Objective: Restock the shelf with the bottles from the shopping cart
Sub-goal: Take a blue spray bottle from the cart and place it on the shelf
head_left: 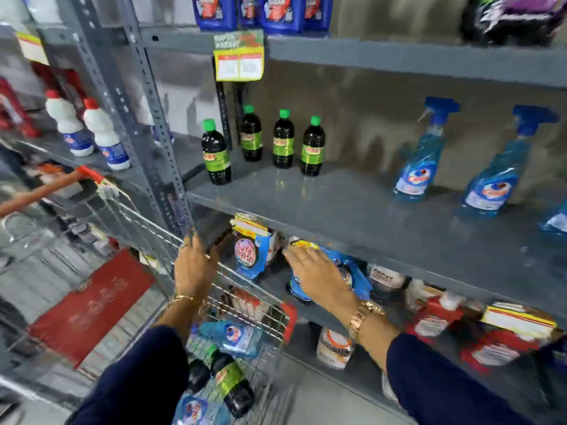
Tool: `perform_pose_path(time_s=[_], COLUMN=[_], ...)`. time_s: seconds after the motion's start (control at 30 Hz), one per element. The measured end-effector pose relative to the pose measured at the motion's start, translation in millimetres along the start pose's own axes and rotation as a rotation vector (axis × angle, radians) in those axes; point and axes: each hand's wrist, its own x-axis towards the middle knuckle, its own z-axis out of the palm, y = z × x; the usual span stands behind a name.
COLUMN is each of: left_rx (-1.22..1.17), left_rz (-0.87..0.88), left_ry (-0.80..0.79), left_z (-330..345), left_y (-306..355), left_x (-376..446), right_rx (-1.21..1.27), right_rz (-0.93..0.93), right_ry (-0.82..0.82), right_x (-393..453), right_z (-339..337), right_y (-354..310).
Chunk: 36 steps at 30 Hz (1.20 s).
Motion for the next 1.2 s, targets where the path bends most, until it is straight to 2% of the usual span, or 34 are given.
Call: perform_pose_path(time_s=[0.1, 0.17, 0.27, 0.4, 0.53, 0.63, 0.73, 0.97, 1.1, 1.2], left_rx=[-0.007, -0.033, -0.051, -0.243, -0.577, -0.755, -0.858, -0.994, -1.011, -0.935], left_rz=[-0.201, -0.287, -0.443, -0.734, -1.098, -1.232, -1.389, -1.469, -1.468, -1.443], left_ry=[-0.092, -0.168, -0.268, -0.349, -0.398, -0.455, -0.405, -0.315, -0.284, -0.244], left_z=[26, 47, 77, 130, 178, 216, 245, 276, 267, 246], left_y=[-57, -91, -131, -178, -205, -223, -228, -232, -230, -227], left_x=[4, -5, -12, -16, -21, -19, -14, -10, -11, -10], right_rx=[0.212, 0.241, 0.269, 0.347, 0.298, 0.201, 0.047, 0.104, 0.187, 0.283], right_rz=[-0.080, -0.156, -0.264, -0.169, -0.087, -0.131, -0.186, -0.052, -0.007, 0.033], right_ry=[-0.105, -0.179, -0.405, -0.578, -0.741, -0.783, -0.818, -0.850, -0.860, -0.821], right_x=[29, 39, 53, 57, 54, 54, 52, 47, 53, 56], right_z=[47, 81, 137, 206, 261, 294, 317, 341, 338, 330], right_y=[-43, -69, -92, -112, -113, -112, -114, -111, -110, -110])
